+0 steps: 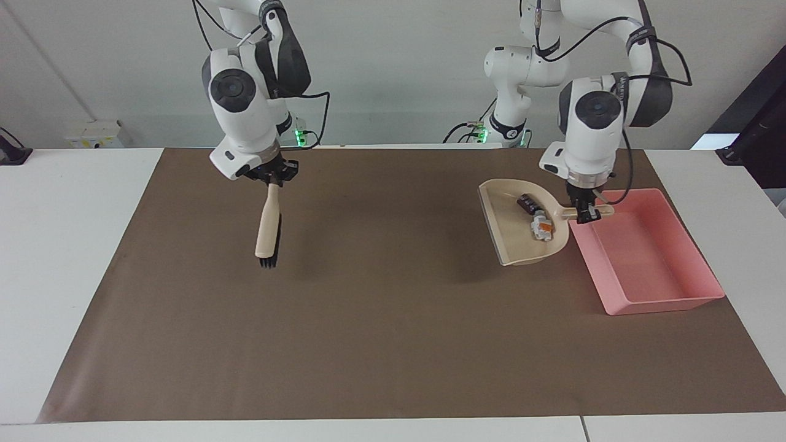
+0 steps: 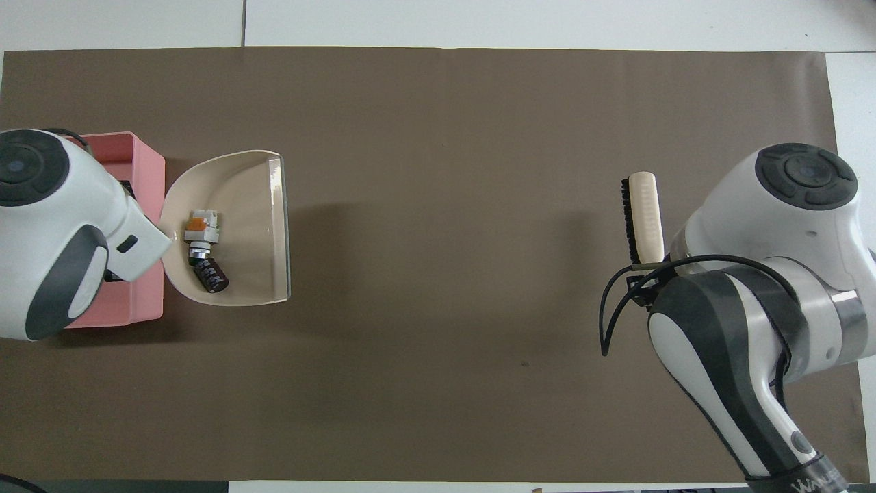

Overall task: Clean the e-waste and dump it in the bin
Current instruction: 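Lift the dustpan to the bin while the right gripper returns the brush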

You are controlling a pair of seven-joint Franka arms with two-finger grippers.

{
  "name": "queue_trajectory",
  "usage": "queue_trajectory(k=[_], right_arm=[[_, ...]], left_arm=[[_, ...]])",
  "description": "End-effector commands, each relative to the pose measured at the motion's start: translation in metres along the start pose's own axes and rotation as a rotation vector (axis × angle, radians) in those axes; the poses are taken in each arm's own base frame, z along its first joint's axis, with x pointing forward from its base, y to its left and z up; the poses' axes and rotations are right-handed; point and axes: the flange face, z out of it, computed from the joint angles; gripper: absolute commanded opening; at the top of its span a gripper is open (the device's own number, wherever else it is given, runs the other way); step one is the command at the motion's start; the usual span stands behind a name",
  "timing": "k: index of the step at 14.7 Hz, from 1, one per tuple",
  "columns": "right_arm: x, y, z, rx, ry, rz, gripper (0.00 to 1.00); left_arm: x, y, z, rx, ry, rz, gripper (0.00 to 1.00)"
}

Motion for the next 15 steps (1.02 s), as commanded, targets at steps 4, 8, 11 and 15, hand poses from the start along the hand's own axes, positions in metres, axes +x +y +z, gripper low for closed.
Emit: queue_trajectory(k=[4, 8, 11, 15], right_arm=[[-0.007, 0.1, 0.065, 0.034, 0.077, -0.042, 0.0], [-0.008, 0.139, 0.097, 0.056, 0.088, -0.051, 0.0], [-0.007, 0.142, 0.11, 0.058, 0.103, -0.041, 0.0], [-0.013, 0.144, 0.124, 0.061, 0.106, -0.031, 0.03]], left_arm=[[-0.161, -0.022, 0.013, 0.026, -0.002, -0.078, 0.0], [-0.218, -0.026, 0.02, 0.043, -0.18, -0.005, 0.0], [-0.242, -0.031, 0.024, 0.061, -0.299, 0.014, 0.0], [-0.253, -0.034, 0.042, 0.057, -0.411, 0.064, 0.0]])
